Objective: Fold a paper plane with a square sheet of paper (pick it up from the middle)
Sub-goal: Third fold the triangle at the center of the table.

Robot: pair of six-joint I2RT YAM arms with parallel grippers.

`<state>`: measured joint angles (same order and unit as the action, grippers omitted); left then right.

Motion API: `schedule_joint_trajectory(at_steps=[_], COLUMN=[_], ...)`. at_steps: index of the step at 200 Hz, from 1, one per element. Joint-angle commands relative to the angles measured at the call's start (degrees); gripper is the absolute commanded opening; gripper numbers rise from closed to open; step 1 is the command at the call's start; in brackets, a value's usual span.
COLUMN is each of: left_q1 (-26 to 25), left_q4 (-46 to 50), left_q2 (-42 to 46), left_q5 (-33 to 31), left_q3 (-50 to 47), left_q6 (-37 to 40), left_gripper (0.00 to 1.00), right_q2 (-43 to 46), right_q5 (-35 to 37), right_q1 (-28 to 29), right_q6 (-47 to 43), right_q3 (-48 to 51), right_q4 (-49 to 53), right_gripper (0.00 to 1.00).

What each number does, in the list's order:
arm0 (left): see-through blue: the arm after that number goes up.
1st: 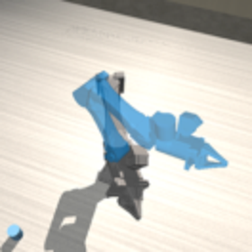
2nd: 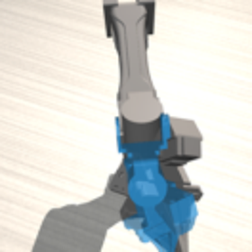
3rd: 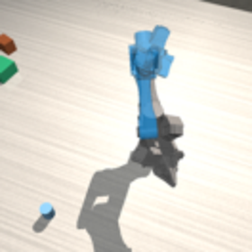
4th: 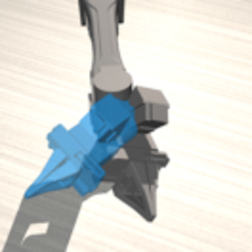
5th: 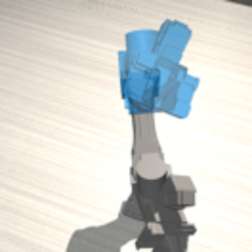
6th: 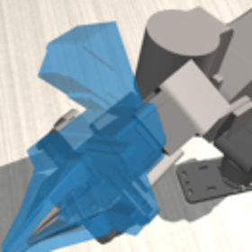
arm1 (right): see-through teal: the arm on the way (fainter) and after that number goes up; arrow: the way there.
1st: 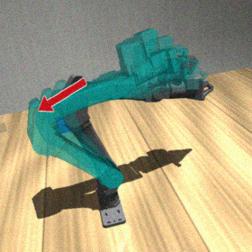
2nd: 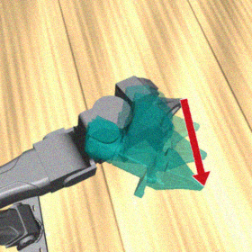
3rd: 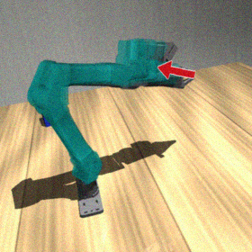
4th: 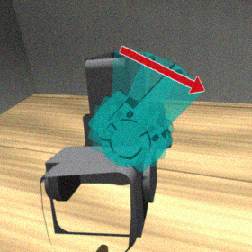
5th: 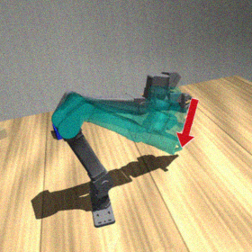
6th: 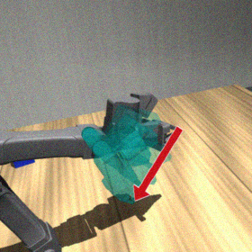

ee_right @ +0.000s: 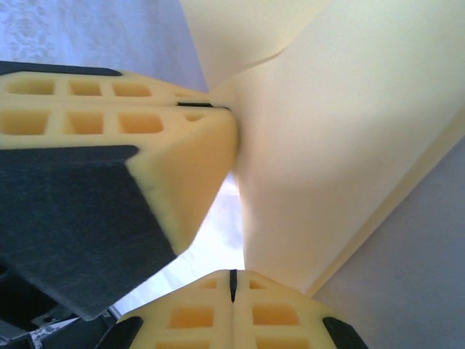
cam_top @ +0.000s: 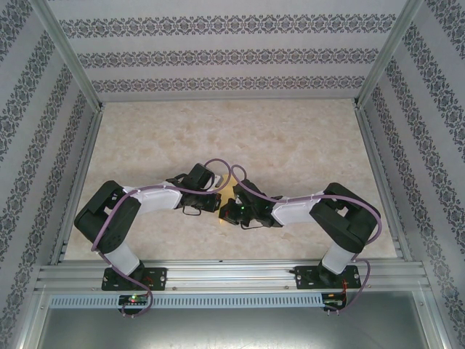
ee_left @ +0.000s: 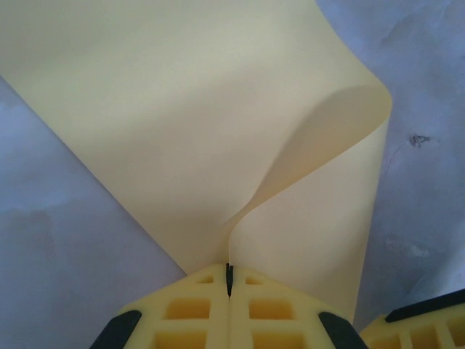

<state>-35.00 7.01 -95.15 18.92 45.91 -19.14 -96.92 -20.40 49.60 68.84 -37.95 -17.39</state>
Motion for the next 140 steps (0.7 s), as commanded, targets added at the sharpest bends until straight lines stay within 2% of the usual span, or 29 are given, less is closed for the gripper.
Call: schedule_joint_trajectory(at_steps=[1, 90, 108, 140], left_q1=[0.7, 0.7, 0.7, 0.7], left_q4=[1.5, 0.9, 0.8, 0.6], left_q2=[-1.1, -0.1, -0.6, -0.7], left_q5=[1.7, -0.4, 0.0, 0.3], left_q3=[-0.7, -1.9, -1.6, -1.6], left_q6=[0.0, -1.2, -0.9, -0.8], left_gripper=[0.00, 0.00, 0.00, 0.00], right_q2=[0.6, 2.4, 5.5, 9.7], right_q5=[0.5, -1.1, -0.6, 2.2], right_q1=[-0.6, -1.0, -2.6, -8.6], right_q6=[-1.1, -4.1, -5.7, -11.7], right_q3=[0.5, -0.8, -0.8, -3.3], right_q4=[3.4, 3.0, 3.9, 12.6], right_gripper=[0.00, 0.00, 0.00, 0.01])
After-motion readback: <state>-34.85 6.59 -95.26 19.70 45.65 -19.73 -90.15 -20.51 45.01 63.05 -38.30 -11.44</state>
